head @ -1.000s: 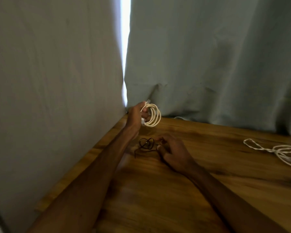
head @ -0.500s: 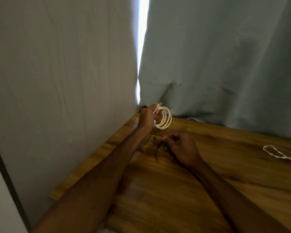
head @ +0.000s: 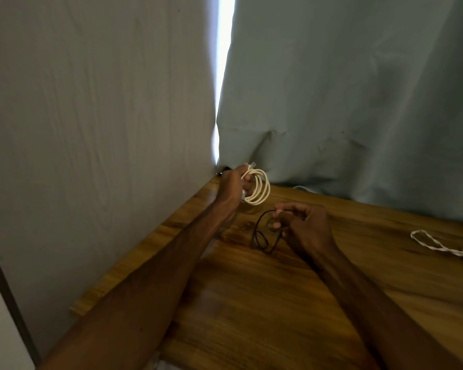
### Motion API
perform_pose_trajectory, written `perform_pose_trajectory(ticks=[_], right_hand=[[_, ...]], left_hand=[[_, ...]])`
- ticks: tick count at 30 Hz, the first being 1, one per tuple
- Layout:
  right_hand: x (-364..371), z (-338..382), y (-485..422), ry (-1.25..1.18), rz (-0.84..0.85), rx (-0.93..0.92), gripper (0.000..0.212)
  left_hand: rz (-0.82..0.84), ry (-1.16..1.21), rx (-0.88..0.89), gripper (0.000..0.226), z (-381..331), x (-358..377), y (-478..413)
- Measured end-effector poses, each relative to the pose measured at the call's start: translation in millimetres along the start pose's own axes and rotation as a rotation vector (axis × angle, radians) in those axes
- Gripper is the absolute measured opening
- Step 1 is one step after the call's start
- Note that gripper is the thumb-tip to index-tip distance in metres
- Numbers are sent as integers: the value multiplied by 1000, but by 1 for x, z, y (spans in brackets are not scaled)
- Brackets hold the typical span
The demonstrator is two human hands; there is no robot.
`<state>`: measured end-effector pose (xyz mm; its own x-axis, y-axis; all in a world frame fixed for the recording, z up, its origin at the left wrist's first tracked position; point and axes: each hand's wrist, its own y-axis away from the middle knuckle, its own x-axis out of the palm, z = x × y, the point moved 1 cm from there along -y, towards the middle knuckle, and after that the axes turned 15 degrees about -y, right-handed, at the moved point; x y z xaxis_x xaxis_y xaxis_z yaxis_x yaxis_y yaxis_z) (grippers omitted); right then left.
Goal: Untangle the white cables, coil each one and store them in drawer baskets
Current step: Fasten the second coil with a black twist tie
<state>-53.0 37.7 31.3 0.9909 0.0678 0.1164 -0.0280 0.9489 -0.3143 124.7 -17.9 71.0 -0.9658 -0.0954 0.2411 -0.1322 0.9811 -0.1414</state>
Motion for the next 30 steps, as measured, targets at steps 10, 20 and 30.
perform_pose_trajectory(ticks=[10, 20, 30], right_hand=[[-27, 24, -6, -174, -108, -83, 23], [-67, 34, -7, 40, -175, -98, 16], [-102, 49, 27, -41, -93, 12, 13]], left_hand=[[-26, -19, 36, 42, 0, 0, 1], [8, -241, 36, 52, 22, 13, -1], [49, -392, 86, 50, 26, 38, 10]])
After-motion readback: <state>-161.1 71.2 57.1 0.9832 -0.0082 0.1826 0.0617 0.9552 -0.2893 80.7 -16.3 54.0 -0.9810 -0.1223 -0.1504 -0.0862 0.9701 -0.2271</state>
